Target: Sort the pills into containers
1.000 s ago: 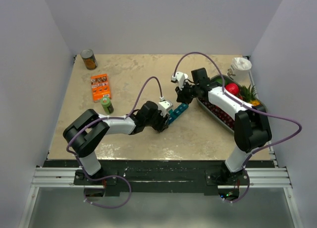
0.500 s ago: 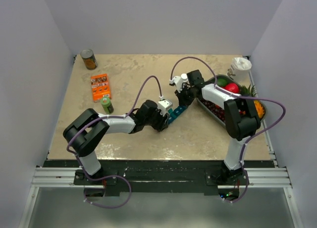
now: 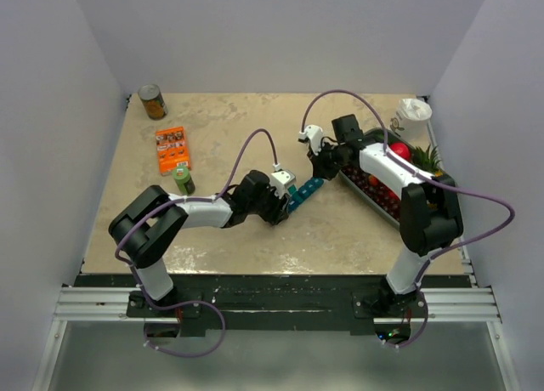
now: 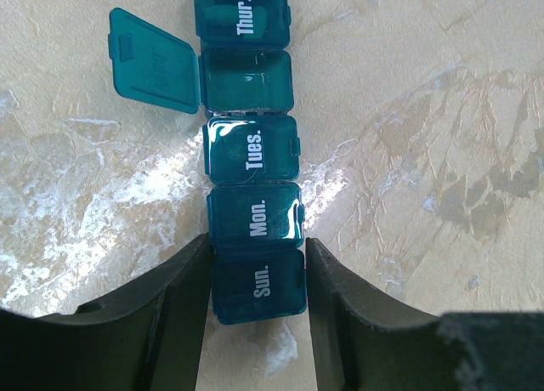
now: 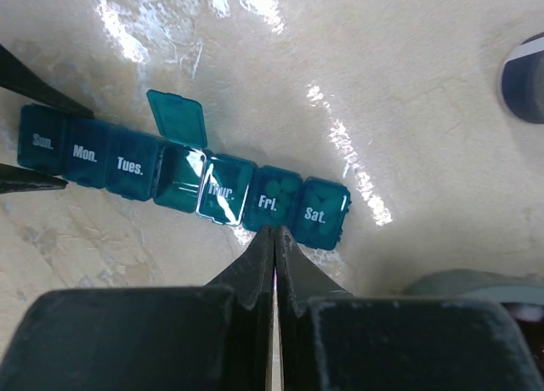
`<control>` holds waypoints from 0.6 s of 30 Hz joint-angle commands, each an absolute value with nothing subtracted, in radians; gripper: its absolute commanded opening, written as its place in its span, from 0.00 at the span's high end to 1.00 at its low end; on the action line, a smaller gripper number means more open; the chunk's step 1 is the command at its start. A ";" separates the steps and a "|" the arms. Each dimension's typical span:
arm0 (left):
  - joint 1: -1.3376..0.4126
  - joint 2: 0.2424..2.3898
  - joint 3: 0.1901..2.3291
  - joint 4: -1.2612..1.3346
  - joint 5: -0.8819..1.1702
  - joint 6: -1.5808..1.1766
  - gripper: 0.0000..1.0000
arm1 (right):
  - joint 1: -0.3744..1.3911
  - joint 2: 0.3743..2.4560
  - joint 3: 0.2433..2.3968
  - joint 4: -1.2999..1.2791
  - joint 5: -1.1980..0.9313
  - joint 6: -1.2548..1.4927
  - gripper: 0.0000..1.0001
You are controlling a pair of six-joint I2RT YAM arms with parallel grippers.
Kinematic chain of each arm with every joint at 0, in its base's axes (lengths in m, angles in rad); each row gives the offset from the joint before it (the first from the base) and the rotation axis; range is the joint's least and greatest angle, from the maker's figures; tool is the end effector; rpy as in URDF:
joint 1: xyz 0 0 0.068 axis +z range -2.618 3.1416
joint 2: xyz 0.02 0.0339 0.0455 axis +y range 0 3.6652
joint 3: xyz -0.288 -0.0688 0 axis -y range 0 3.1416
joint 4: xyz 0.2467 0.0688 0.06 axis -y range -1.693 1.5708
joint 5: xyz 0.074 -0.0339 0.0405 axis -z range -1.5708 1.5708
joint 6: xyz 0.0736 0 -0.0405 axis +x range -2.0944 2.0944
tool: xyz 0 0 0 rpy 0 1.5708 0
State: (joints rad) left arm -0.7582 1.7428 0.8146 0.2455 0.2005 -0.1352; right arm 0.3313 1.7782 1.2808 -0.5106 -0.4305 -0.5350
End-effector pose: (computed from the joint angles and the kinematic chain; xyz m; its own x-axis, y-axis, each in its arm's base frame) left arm 0.2648 -0.2709 0.1435 -0.5598 0.3483 -0.7519 0.7171 0.6582 -0.2291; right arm 0.3682 0.1591 0.2112 -0.4300 -0.6379 -0.6389 -0.8432 0.5367 0.0316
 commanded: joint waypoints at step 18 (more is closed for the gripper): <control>-0.742 1.798 0.847 0.164 0.183 -0.117 0.73 | 0.319 1.888 1.299 -0.557 -0.446 -0.551 1.00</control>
